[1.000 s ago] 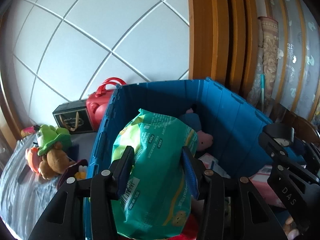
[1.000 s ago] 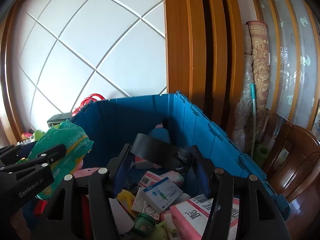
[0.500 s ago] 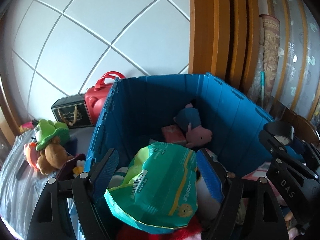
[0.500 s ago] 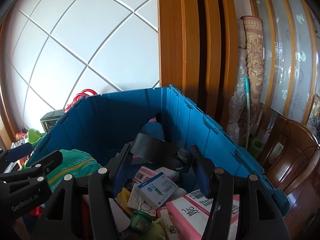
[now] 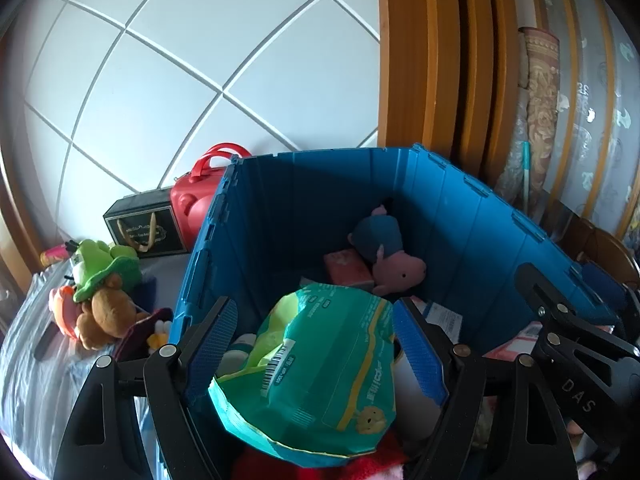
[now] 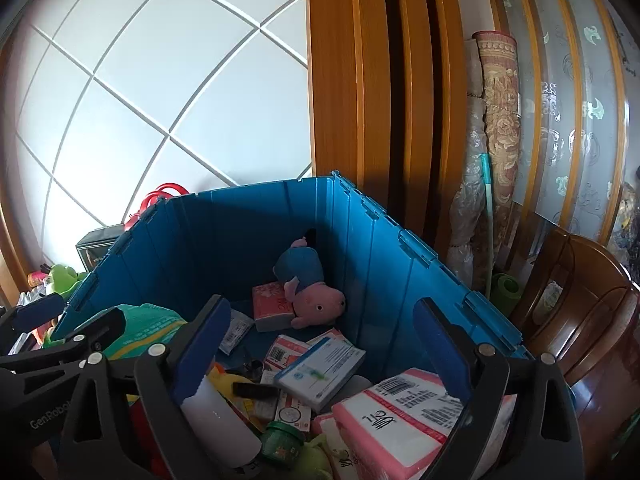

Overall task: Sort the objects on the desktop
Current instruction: 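Open the left gripper to drop the green bag into the bin, then withdraw both grippers from the bin back over the bed, then grasp the black cylinder with the left gripper while the right gripper grasps the white medicine box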

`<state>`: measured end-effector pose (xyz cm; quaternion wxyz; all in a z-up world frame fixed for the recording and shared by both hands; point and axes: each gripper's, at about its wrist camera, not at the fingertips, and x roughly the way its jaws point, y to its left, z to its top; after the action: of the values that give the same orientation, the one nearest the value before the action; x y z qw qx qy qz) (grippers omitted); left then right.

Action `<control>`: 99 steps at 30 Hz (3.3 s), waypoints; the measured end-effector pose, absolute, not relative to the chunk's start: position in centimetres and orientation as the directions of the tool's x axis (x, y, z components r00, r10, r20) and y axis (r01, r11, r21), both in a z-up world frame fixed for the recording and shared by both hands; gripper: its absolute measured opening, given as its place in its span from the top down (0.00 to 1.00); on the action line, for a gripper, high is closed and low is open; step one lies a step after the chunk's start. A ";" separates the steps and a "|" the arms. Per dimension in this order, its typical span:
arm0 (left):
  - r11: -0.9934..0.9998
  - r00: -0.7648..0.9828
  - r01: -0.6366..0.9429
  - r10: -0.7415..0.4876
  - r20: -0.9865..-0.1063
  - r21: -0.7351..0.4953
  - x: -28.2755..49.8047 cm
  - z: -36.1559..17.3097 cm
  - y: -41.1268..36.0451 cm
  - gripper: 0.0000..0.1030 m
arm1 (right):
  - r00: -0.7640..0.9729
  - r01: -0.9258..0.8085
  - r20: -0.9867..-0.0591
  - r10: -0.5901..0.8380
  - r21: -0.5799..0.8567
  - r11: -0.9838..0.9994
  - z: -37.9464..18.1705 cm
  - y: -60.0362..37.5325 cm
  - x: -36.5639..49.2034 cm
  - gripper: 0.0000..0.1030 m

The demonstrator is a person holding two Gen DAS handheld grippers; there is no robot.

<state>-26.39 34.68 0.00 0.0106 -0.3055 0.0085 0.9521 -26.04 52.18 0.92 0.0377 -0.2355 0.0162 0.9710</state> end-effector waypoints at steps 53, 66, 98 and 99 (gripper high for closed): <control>-0.871 -0.584 0.482 -0.397 -0.708 0.090 -15.3 -11.4 -13.3 0.20 | -0.715 0.413 -0.618 -0.327 0.004 -0.911 -6.5 7.7 -23.4 0.00; -0.852 -0.492 0.507 -0.411 -0.768 0.131 -16.1 -15.8 -25.7 0.20 | -0.584 0.504 -0.707 -0.398 0.068 -0.861 -12.0 -5.0 -25.4 0.00; -0.991 -0.456 0.117 -0.112 -0.883 0.065 -35.9 -33.2 -44.0 0.19 | -0.489 0.139 -0.864 -0.122 0.061 -0.988 -29.5 -24.1 -37.4 0.00; -0.991 -0.463 0.120 -0.109 -0.880 0.059 -35.9 -33.2 -44.0 0.19 | -0.486 0.146 -0.866 -0.121 0.056 -0.988 -29.7 -24.2 -37.5 0.00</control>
<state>-35.89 -44.00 -33.18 -0.0669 -0.5138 -0.0054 0.8553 -37.54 -24.21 -29.68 -0.0776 -0.5011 -0.0126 0.8618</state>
